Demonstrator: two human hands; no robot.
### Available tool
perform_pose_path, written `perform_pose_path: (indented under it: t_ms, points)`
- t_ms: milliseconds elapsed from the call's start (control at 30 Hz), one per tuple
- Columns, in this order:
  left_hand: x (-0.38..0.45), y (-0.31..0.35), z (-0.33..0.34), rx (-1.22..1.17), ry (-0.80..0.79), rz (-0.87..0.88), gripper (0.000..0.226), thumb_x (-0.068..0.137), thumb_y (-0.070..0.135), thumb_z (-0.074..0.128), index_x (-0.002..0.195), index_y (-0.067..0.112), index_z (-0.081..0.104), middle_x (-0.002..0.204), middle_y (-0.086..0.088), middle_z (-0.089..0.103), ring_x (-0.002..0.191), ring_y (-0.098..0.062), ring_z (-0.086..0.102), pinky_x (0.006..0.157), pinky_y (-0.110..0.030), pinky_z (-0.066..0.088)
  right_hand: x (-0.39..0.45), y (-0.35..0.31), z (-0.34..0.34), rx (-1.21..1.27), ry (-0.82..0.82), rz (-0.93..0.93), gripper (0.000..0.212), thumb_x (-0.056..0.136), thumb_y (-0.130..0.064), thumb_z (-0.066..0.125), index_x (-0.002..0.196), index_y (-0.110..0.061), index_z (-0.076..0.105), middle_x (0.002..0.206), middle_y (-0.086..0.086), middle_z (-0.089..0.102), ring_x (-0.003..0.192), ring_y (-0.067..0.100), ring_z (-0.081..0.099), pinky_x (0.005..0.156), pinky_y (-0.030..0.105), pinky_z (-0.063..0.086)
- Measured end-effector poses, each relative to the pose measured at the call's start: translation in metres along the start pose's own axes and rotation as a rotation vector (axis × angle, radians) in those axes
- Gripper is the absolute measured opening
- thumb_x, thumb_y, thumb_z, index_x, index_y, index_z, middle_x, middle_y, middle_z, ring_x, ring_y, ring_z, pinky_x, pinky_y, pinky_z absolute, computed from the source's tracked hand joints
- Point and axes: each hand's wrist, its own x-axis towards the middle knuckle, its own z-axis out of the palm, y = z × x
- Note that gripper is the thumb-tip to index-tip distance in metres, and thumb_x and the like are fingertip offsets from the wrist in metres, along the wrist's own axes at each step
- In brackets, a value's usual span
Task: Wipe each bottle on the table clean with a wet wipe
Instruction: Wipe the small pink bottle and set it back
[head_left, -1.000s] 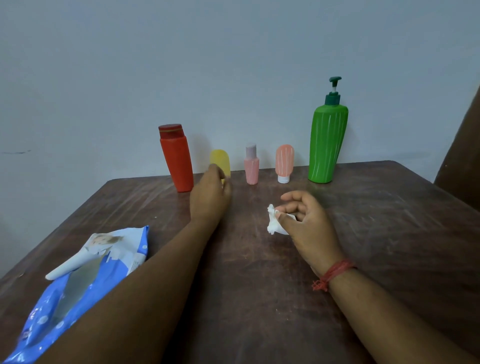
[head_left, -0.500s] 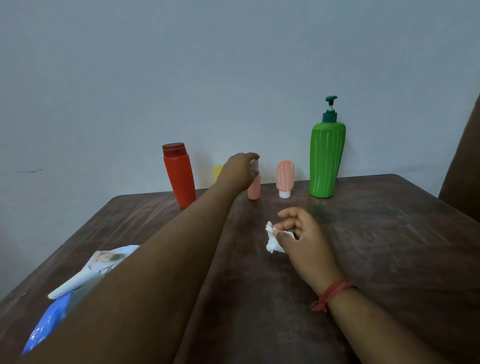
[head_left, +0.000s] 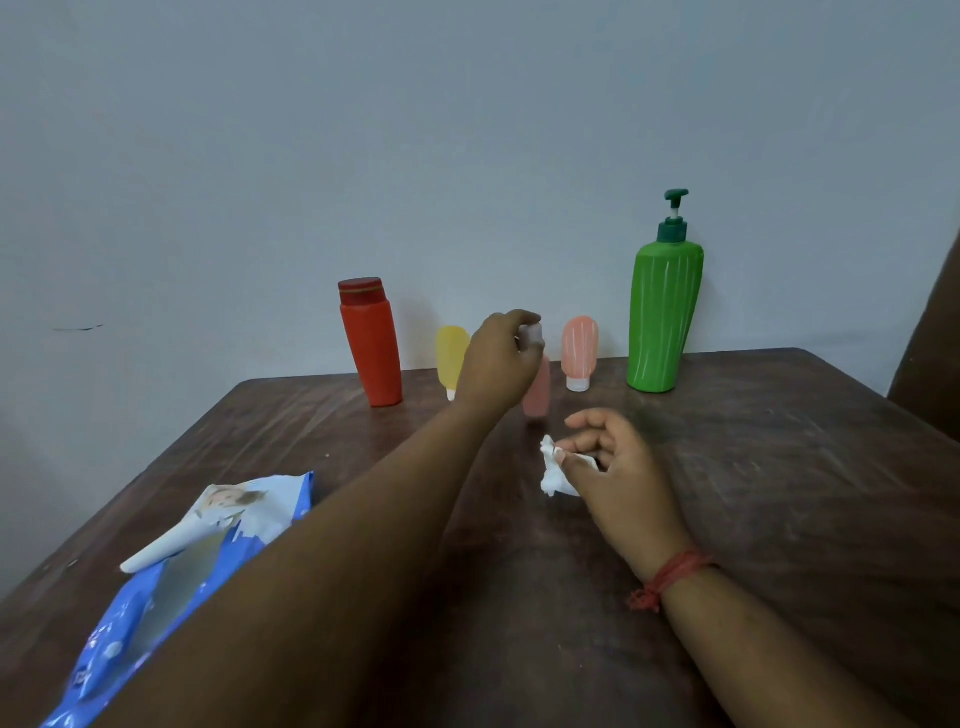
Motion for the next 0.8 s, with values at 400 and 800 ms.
perform_pose_path:
  t_ms: [400,800]
  points:
    - [-0.135,0.003,-0.053,-0.687,-0.138,-0.488,0.022,0.094,0.02,0.067,0.115,0.024,0.068,0.112,-0.002,0.072,0.107,-0.023,0.069,0.097,-0.048,0.056,-0.005,-0.011,-0.008,-0.001,0.122,-0.032,0.032,0.088,0.002,0.069,0.097,-0.027,0.058,0.087,0.002,0.071,0.086,0.018,0.07,0.079,0.037,0.057]
    - [-0.157,0.015,-0.078,-1.087,-0.178,-0.647,0.028,0.098,0.024,0.061,0.121,0.009,0.067,0.094,-0.02,0.066,0.083,-0.031,0.067,0.076,-0.04,0.058,-0.034,-0.027,0.005,-0.343,-0.07,-0.276,0.018,0.087,-0.002,0.07,0.095,-0.018,0.072,0.099,-0.012,0.069,0.094,-0.001,0.063,0.08,0.012,0.046]
